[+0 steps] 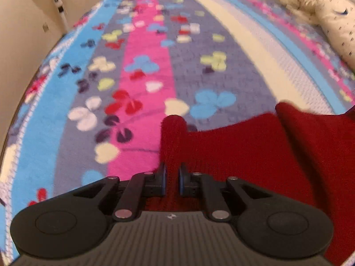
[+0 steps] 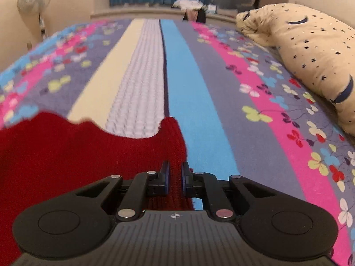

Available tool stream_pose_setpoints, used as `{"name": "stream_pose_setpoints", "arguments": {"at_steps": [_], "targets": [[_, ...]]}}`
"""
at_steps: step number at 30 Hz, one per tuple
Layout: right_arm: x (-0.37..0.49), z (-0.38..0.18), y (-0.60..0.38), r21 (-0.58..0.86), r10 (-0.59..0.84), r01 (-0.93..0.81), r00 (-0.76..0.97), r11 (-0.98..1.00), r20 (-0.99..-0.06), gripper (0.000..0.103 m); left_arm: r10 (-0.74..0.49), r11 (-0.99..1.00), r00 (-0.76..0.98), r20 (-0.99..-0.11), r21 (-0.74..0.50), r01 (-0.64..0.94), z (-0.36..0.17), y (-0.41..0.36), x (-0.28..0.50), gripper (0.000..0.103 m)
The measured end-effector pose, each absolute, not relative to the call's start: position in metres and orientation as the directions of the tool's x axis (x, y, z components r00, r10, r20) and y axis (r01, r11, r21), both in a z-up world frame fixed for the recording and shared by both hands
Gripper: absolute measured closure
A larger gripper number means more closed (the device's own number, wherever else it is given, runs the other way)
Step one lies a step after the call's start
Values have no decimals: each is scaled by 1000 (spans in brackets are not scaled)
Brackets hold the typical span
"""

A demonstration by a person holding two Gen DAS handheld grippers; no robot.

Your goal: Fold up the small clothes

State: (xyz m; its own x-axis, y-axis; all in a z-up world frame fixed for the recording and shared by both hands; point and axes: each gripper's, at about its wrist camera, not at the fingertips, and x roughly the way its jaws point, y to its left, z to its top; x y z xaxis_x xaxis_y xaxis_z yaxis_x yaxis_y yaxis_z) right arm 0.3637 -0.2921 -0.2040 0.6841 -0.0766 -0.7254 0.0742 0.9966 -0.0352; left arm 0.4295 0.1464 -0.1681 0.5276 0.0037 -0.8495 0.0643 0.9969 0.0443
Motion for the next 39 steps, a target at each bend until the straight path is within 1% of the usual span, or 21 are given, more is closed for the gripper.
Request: {"name": "stream_pose_setpoints", "arguments": {"at_steps": [4, 6, 9, 12, 13, 15, 16, 17, 18, 19, 20, 21, 23, 25, 30, 31, 32, 33, 34, 37, 39], "targets": [[338, -163, -318, 129, -16, 137, 745, 982, -667, 93, -59, 998, 578, -814, -64, 11, -120, 177, 409, 92], [329, -152, -331, 211, 8, 173, 755, 962, -656, 93, -80, 993, 570, -818, -113, -22, -116, 194, 407, 92], [336, -163, -342, 260, -5, 259, 716, 930, -698, 93, -86, 977, 494, -865, -170, -129, -145, 218, 415, 92], [351, -198, -352, 286, -3, 350, 638, 892, -770, 93, -82, 955, 402, -912, -188, -230, -189, 231, 422, 90], [355, -210, -352, 285, -4, 374, 612, 883, -791, 93, -82, 948, 397, -914, -195, -252, -197, 231, 424, 87], [360, -227, -350, 272, -14, 394, 590, 878, -807, 92, -72, 939, 410, -909, -200, -279, -200, 231, 426, 77], [361, -231, -349, 278, -5, 390, 589, 878, -808, 90, -56, 936, 415, -908, -192, -295, -198, 230, 426, 62], [362, -232, -349, 279, -6, 390, 590, 878, -807, 85, -25, 934, 423, -906, -173, -314, -194, 231, 423, 39], [359, -229, -351, 292, -8, 392, 608, 872, -794, 80, 1, 932, 427, -904, -155, -329, -190, 232, 418, 29], [354, -224, -354, 316, -1, 390, 630, 865, -776, 62, 11, 931, 434, -901, -150, -334, -186, 233, 412, 17], [347, -219, -357, 344, 17, 387, 644, 855, -765, 42, -5, 930, 452, -892, -170, -326, -179, 235, 400, 16], [338, -214, -361, 378, 41, 382, 656, 843, -754, 37, -27, 928, 459, -888, -193, -319, -175, 236, 389, 15], [309, -203, -366, 435, 81, 364, 684, 824, -725, 31, -94, 917, 462, -882, -257, -304, -172, 236, 359, 12], [282, -198, -367, 449, 108, 344, 683, 825, -722, 27, -123, 917, 457, -881, -276, -287, -173, 230, 330, 9], [221, -212, -346, 430, 154, 325, 620, 842, -769, 27, -162, 932, 377, -912, -267, -246, -185, 195, 280, 9], [214, -217, -342, 436, 165, 328, 610, 838, -775, 37, -143, 942, 361, -922, -239, -236, -188, 189, 277, 19], [208, -219, -339, 440, 166, 331, 610, 835, -775, 57, -136, 952, 355, -925, -221, -211, -188, 184, 272, 63], [203, -218, -335, 405, 124, 343, 614, 847, -780, 68, -150, 955, 348, -926, -226, -190, -187, 181, 269, 87], [202, -216, -332, 376, 100, 337, 616, 863, -781, 85, -116, 959, 345, -931, -196, -207, -181, 182, 268, 89], [194, -198, -344, 441, 131, 350, 643, 826, -755, 88, -139, 946, 344, -929, -227, -231, -169, 198, 257, 89], [191, -186, -349, 438, 133, 332, 651, 835, -747, 89, -158, 933, 331, -930, -251, -258, -171, 207, 250, 88]]}}
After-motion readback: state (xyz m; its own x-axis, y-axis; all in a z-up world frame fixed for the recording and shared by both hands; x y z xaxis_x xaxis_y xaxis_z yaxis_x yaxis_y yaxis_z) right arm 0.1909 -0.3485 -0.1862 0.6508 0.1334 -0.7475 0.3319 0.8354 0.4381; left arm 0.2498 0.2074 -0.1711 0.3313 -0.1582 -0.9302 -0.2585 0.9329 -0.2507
